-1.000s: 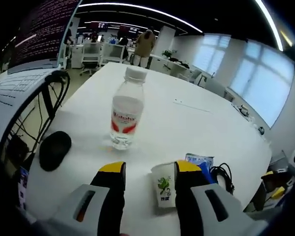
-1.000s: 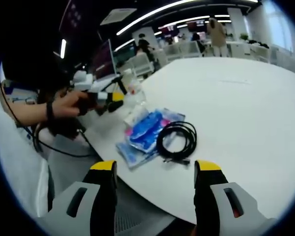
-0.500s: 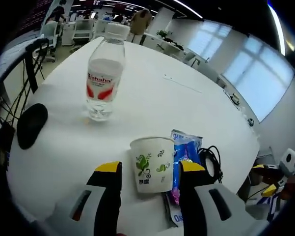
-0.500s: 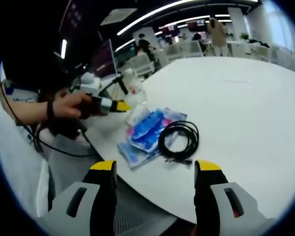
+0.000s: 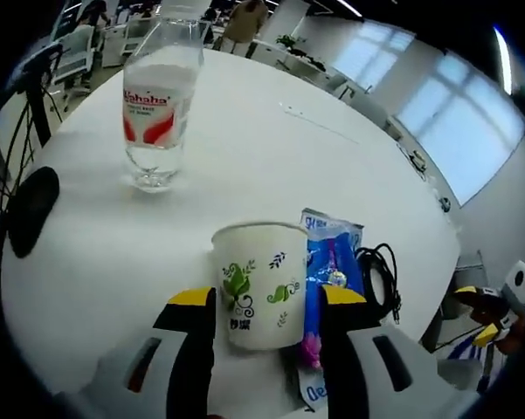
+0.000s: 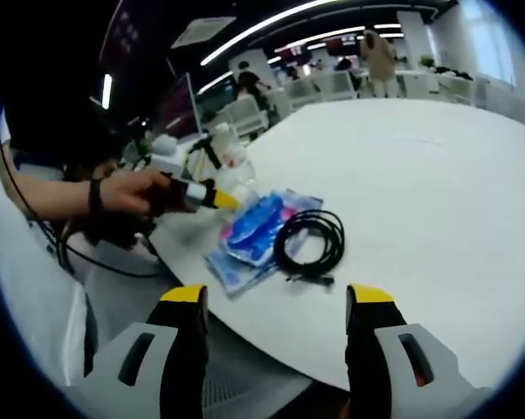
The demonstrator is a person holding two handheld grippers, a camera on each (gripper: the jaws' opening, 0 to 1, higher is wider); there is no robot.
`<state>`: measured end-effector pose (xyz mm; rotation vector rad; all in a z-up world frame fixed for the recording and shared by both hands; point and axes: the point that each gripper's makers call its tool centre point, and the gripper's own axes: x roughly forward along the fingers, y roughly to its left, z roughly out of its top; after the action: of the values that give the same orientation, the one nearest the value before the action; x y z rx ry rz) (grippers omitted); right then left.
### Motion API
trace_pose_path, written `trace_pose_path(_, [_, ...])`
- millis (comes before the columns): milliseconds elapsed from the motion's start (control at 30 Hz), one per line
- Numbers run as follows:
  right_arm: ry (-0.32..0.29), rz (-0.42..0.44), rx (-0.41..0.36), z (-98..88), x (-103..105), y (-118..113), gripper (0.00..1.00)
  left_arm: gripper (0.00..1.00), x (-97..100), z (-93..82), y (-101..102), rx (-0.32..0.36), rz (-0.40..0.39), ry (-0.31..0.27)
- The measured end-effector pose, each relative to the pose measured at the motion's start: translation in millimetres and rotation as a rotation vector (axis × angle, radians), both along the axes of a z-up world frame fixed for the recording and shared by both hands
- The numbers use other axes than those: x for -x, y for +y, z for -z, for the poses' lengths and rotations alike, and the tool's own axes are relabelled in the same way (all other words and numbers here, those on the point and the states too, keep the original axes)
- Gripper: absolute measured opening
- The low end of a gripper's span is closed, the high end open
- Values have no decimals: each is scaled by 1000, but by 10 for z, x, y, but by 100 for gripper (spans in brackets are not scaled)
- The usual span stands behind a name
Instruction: Arrange the tabletop items into an orderly group along one side of the table until the central work area is clear of visible clutter.
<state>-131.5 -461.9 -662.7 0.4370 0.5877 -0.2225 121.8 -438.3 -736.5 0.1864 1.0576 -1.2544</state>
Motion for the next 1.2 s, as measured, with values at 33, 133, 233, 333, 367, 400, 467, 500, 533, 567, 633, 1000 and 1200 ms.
trace_pose_path(33, [2,-2,0,-1,-1,-1,63,45,6,16,-4,-9,10,-7])
trace_pose_path(133, [-1,-2,2,-21,-18,-25,62,43,16,58,-20,-22,25,-13])
trace_pose_path(233, [-3,-4,8,-49,-50,-65,62,40,5,88,-3,-36,26,-15])
trace_pose_path(333, [-7,-6,11,-63,-77,-92,62,39,1,74,16,-31,15,-2])
trace_pose_path(367, [-7,-7,11,-63,-85,-95,62,39,3,72,24,-31,14,2])
trace_pose_path(400, [-7,-9,11,-64,-94,-95,62,39,6,70,34,-31,14,5])
trace_pose_path(467, [-8,-13,13,-66,-114,-93,62,39,4,65,64,-28,12,9])
trace_pose_path(500, [-10,-15,13,-65,-126,-91,62,39,-1,56,79,-22,6,16])
trace_pose_path(533, [-10,-17,12,-64,-134,-90,62,39,-2,47,91,-19,2,21])
trace_pose_path(567, [-11,-19,12,-63,-143,-88,62,39,-2,26,105,-9,-4,28])
trace_pose_path(633, [-13,-21,13,-58,-160,-84,62,39,-12,9,133,0,-14,36])
trace_pose_path(1000, [-16,-62,0,-15,-275,20,62,39,-116,-63,444,42,-68,40])
trace_pose_path(1200, [-11,-96,-10,28,-344,91,61,39,-77,-159,614,66,-90,39])
